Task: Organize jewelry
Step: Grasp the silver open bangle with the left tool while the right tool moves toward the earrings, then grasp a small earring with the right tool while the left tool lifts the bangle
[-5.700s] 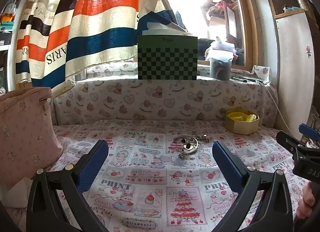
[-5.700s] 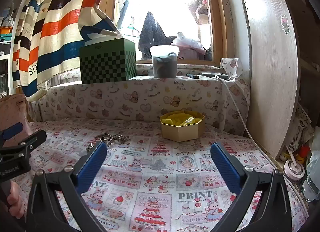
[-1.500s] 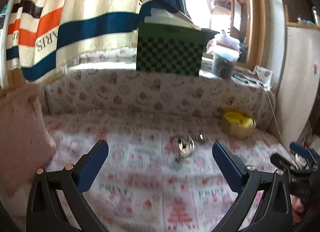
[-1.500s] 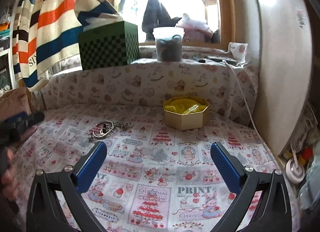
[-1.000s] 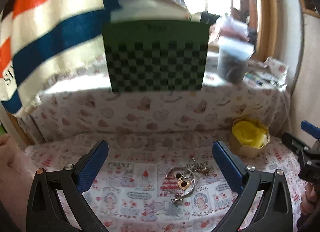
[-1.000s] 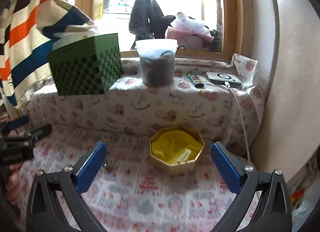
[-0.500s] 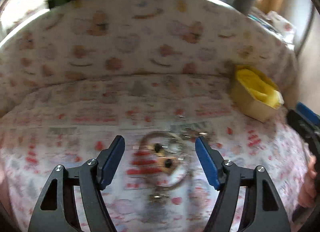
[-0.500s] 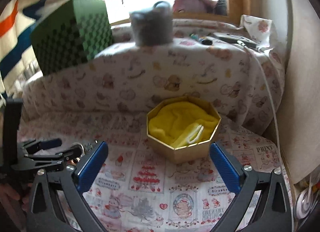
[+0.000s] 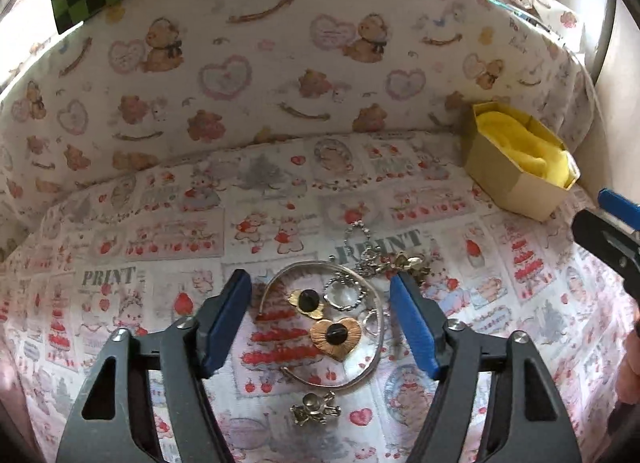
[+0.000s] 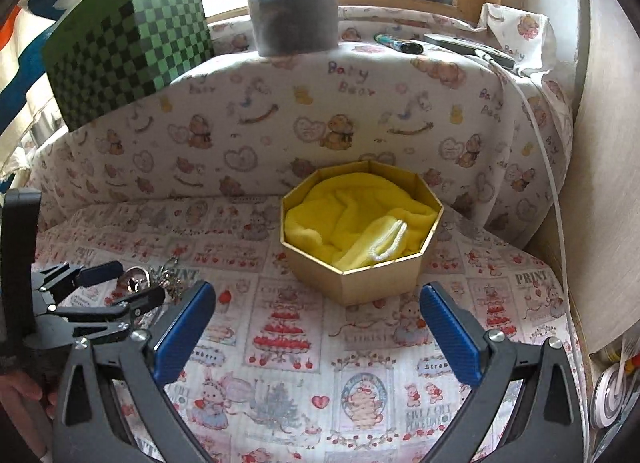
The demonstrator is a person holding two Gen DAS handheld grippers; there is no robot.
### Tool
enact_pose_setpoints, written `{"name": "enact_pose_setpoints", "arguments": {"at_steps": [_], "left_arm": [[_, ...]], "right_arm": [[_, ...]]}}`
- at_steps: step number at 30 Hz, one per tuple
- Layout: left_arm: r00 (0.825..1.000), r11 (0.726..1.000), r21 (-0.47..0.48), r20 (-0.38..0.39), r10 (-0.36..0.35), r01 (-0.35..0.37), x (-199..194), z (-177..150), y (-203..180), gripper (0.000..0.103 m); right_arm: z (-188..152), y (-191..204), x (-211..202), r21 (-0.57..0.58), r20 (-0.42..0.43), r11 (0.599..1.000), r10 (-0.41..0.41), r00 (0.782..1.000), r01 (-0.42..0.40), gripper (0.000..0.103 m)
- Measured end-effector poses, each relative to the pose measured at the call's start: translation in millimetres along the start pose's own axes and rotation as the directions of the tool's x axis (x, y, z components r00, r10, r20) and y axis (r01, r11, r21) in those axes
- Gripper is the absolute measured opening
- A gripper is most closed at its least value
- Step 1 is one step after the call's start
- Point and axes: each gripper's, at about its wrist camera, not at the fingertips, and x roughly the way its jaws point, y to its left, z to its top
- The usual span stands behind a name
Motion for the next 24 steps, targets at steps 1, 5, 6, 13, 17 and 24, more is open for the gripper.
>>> {"name": "enact_pose_setpoints", "arguments": {"at_steps": [1,5,6,13,17,24], "left_arm": [[1.0,1.0,-0.005,-0.002,0.014,-0.014,-3,-5,3,0.059],[1.0,0.996,-0.085,-0.018,-0.023,0.021,-17,-5,20,0.059],[1.0,0.995,-0.095,-0.012,-0.017,0.015,-22,-6,26,0.059],[0.996,0.977,-0.213,0.085,0.002,0.016,-73,-11,71,0.059],[0.992,0.963,-0.262,0.09,0.087,-0.061,-80,-15,88,0.059],[0.987,0.932,-0.349,0.083,0.139,-0.102,-76,-24,115,0.059]], "right_arm": [[-1,1,-1,-0.002,0.002,1.0,0.003,1.0,-0.003,0.102],[-5,5,-3,-0.004,0.006,1.0,0.023,1.0,-0.023,0.093],[-6,7,-4,-0.002,0.007,0.999,0.039,0.999,-0.039,0.087],[-9,30,4,-0.04,-0.082,0.98,0.192,0.978,-0.196,0.039],[-2,49,13,-0.047,-0.13,0.969,0.235,0.963,-0.243,0.033],[4,92,49,-0.081,-0.252,0.967,0.213,0.944,-0.24,0.025]]}}
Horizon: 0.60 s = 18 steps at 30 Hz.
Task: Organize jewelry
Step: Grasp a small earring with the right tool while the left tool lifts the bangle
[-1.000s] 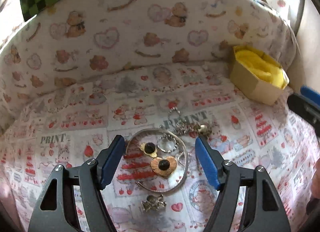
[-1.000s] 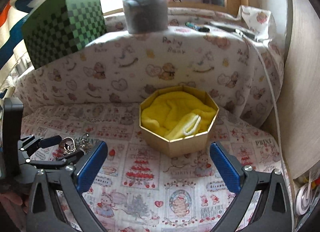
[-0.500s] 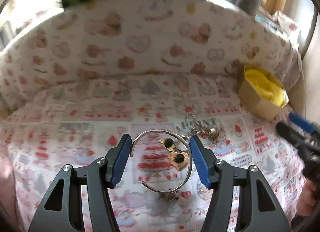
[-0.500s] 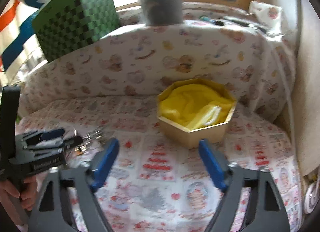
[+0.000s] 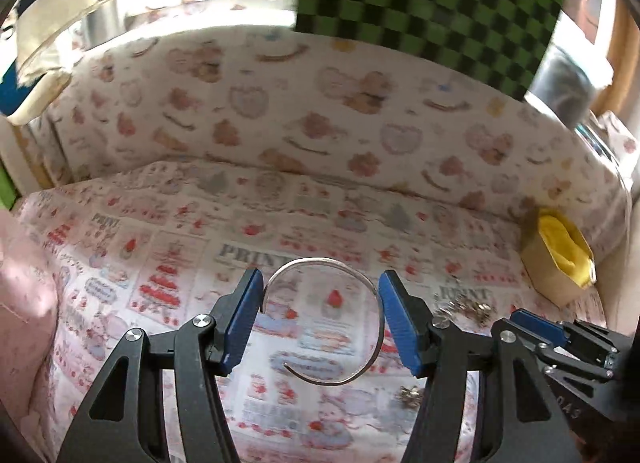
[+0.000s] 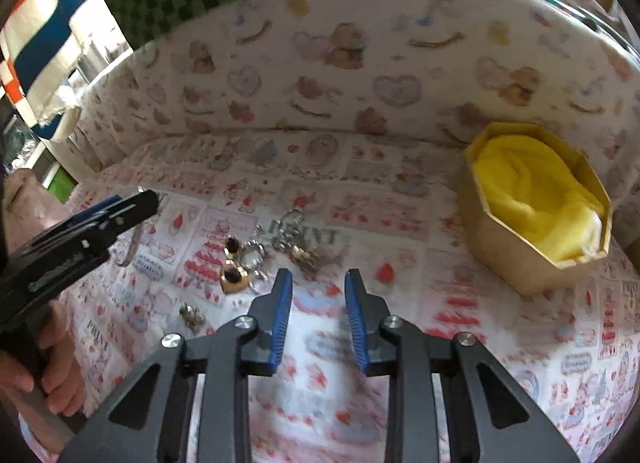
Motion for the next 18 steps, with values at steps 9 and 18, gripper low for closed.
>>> {"name": "enact_pose_setpoints", "arguments": {"at_steps": [9,18], "left_arm": [[1.0,0.998,-0.063,-0.024,0.008,-0.009,11,2,15,0.059],[1.0,1.0,-0.03,0.029,0.008,-0.007,-10,1,5,0.059]], "right_arm": [[16,20,21,-0.029,-0.009,0.997,-0.071,0.997,0.071,0.008],[2,-11,-29,0.016,0.084,1.0,-0.009,0.996,0.008,0.008]]}}
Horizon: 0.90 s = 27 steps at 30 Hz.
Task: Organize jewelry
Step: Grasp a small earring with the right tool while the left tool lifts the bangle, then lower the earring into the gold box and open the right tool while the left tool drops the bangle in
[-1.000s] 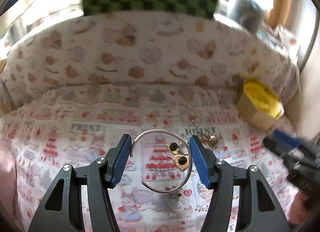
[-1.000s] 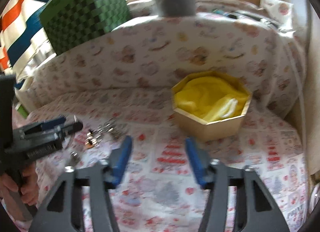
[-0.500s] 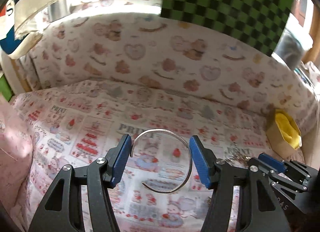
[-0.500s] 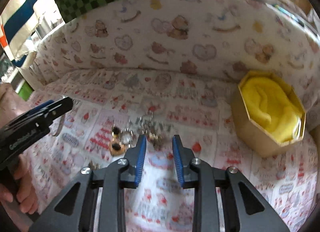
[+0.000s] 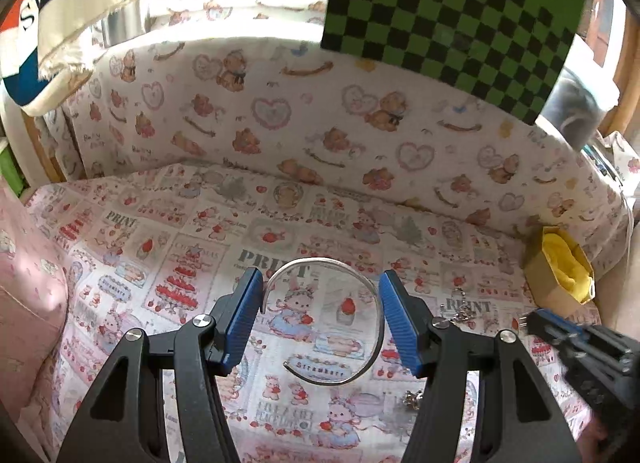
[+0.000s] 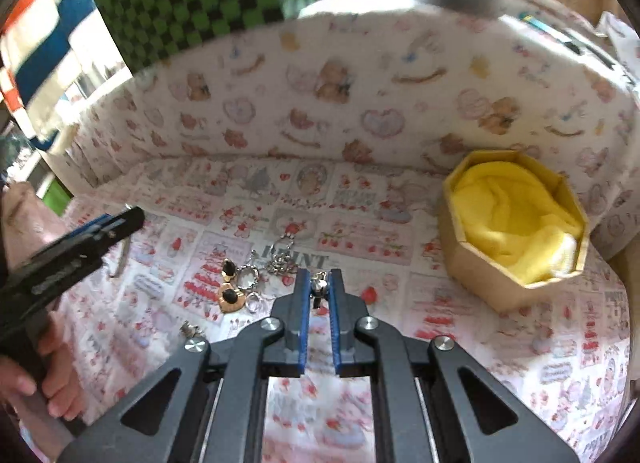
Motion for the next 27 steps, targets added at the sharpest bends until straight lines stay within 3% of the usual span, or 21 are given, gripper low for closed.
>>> {"name": "enact_pose_setpoints", "arguments": {"at_steps": [5,9,12,15,18,24,27], "left_arm": [[0.998,0.994,0.088,0.01,0.058,-0.059,4,-6,-20,0.059],[0.999,0.996,0.081,-0.028,-0.017,0.02,4,-6,-27,0.059],[1.0,0.996,0.083,0.008,-0.017,0.017,-11,-2,-35,0.059],[0.995,0.995,0.017,0.011,-0.096,0.096,-27,6,-44,0.059],[0.994,0.992,0.052,0.016,-0.112,0.112,-39,15,-70,0.059],[0.987,0.98,0.124,0.019,-0.157,0.154,-48,33,-134,0.059],[0.987,0.972,0.174,-0.011,-0.158,0.157,-40,37,-168,0.059]], "right_arm": [[-2,-33,-37,0.07,0.107,0.996,0.051,0.993,-0.059,0.008],[-2,-62,-51,0.124,0.136,0.988,0.078,0.988,-0.095,0.008],[1,-82,-68,0.161,0.183,0.982,0.071,0.98,-0.101,0.008],[5,-101,-81,0.206,0.235,0.968,0.091,0.968,-0.141,0.008],[5,-123,-88,0.246,0.287,0.959,0.069,0.956,-0.143,0.008],[5,-157,-75,0.321,0.321,0.92,0.118,0.94,-0.226,0.008],[8,-156,-69,0.335,0.286,0.925,0.083,0.955,-0.18,0.008]]}}
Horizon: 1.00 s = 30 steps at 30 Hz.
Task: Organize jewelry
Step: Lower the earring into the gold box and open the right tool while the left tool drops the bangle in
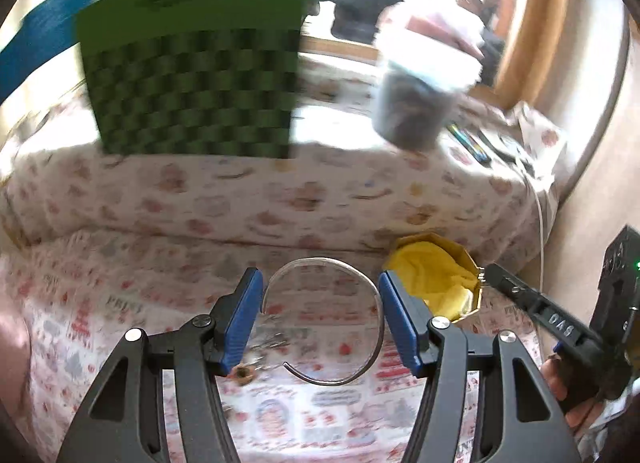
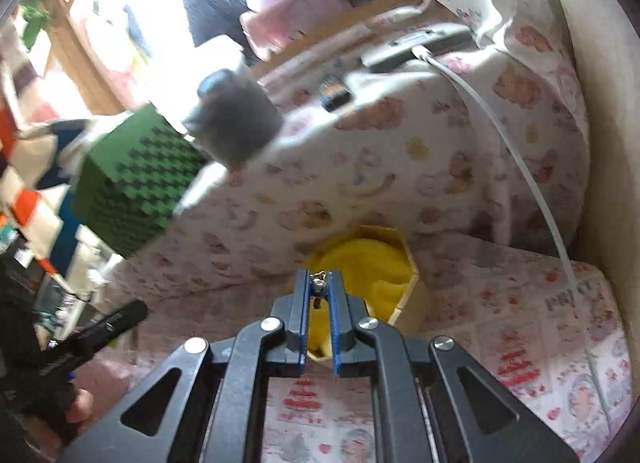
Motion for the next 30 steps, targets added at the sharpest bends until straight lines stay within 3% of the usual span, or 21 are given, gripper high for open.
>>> {"name": "enact_pose_setpoints", "arguments": {"at_steps": [7,10,14,17,21,28,30], "left_arm": [[0.999,1.0,-0.015,-0.042,0.005,-0.005,32,17,-31,0.059],[0.996,0.997,-0.056,-0.067,-0.051,0.047,39,21,-30,0.059],[0.991,0.991,-0.083,-0.071,-0.113,0.107,48,22,-38,0.059],[0.987,0.99,-0.066,-0.091,-0.133,0.128,62,27,-49,0.059],[0.973,0.981,-0.037,-0.123,-0.194,0.19,80,33,-67,0.059],[0.948,0.965,0.018,-0.193,-0.253,0.261,112,24,-99,0.059],[0.936,0.951,0.033,-0.188,-0.298,0.309,117,22,-100,0.065]], "right_arm": [[0,-18,23,0.073,-0.045,0.997,0.034,0.998,-0.03,0.01],[0,-27,27,0.116,-0.068,0.991,0.068,0.995,-0.06,0.01],[2,-30,11,0.136,-0.019,0.986,0.097,0.995,-0.094,0.025],[7,-34,-6,0.152,0.028,0.986,0.06,0.998,-0.064,0.026],[13,-44,-32,0.196,0.119,0.981,-0.034,0.992,0.01,0.038],[17,-75,-35,0.294,0.123,0.956,-0.058,0.991,0.019,0.042],[18,-86,-32,0.314,0.113,0.949,-0.069,0.991,0.031,0.043]]}}
